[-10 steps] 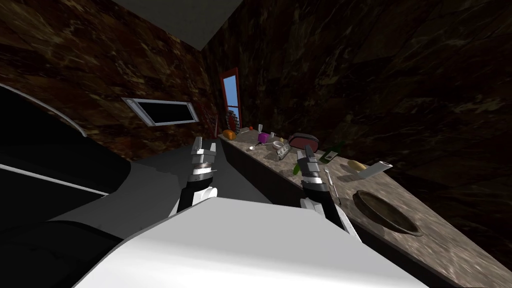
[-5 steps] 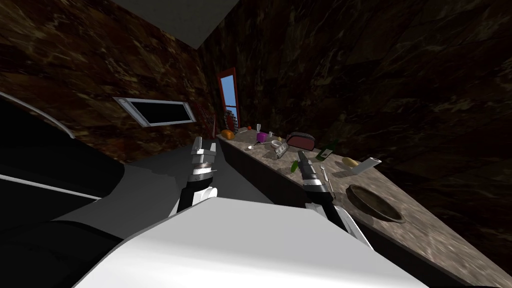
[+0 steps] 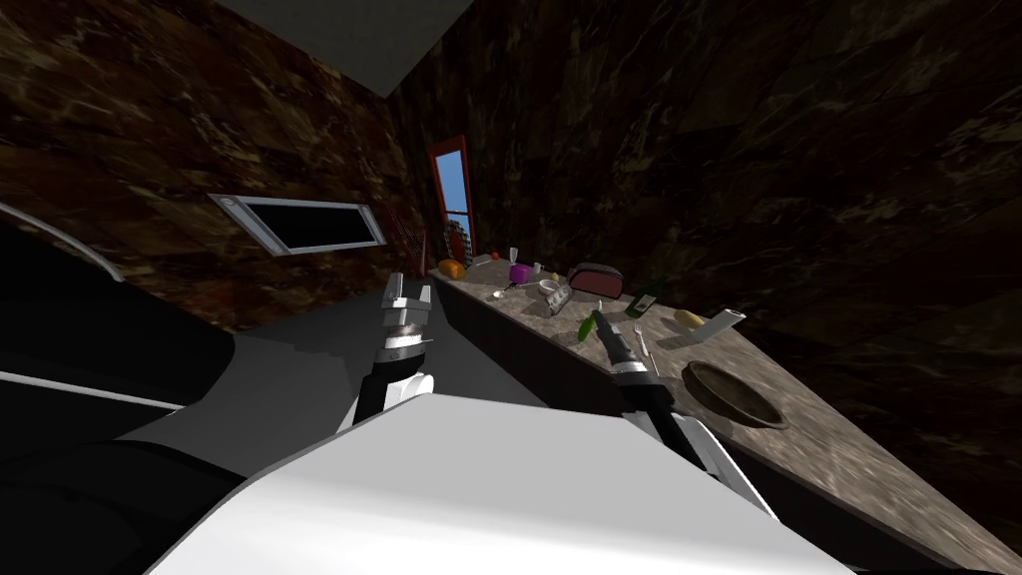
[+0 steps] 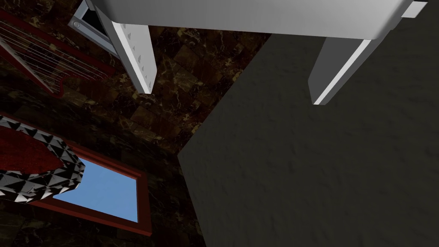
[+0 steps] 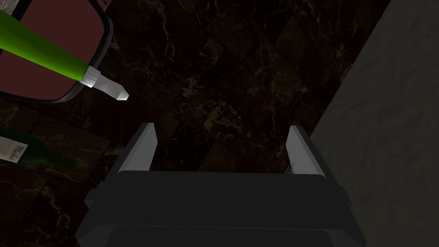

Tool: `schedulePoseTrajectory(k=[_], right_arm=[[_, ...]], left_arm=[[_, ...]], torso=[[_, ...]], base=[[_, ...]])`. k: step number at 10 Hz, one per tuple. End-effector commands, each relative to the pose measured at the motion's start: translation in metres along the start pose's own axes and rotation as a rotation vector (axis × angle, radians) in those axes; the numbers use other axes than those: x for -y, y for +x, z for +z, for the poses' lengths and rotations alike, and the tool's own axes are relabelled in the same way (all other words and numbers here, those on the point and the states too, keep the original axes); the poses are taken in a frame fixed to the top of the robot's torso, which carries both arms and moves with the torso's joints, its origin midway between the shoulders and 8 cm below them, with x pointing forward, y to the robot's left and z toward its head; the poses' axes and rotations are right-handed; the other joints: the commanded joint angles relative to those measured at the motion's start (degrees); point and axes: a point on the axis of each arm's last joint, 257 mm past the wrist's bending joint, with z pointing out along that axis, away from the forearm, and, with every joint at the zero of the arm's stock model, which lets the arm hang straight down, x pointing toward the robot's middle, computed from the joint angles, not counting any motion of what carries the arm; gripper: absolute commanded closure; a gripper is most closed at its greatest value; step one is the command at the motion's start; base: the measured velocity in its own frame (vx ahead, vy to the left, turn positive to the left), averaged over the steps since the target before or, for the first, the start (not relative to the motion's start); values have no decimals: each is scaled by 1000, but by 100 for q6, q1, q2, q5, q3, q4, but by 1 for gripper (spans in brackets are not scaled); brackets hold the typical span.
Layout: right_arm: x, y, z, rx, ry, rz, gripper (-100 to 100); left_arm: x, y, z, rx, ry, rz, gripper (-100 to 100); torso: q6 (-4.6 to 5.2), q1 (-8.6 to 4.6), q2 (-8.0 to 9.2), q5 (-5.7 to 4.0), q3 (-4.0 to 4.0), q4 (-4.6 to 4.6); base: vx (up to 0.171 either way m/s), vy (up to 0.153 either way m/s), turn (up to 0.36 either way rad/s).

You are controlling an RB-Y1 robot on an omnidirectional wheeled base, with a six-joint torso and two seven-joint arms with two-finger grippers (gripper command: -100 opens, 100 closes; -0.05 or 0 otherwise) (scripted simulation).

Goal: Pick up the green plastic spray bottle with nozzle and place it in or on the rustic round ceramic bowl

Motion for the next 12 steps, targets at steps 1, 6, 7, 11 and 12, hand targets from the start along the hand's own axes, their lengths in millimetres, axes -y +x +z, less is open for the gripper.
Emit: schedulePoseTrajectory(k=[1,6,7,11,12], right_arm=[[19,2,-3,-21,56,-72,-100],[81,-5,-22,-73,227,-276,-100],[93,-7,-27,-84,262,-315,-100],[139,-18,-50,-129,400,-467,-100],[149,-22,-56,-140,433,-503,-100]], left_arm=[[0,0,0,0,0,0,0],[0,0,0,0,0,0,0],[0,0,0,0,0,0,0],[0,0,0,0,0,0,0],[0,0,0,0,0,0,0]], torso=[[0,0,0,0,0,0],[-1,13,-29,3,-17,-6],[-1,16,-31,4,-18,-7],[-2,31,-48,8,-28,-11],[-2,29,-49,7,-29,-11]], base=[[20,31,-38],[67,48,-44],[94,67,-52],[128,94,-43],[124,98,-45]])
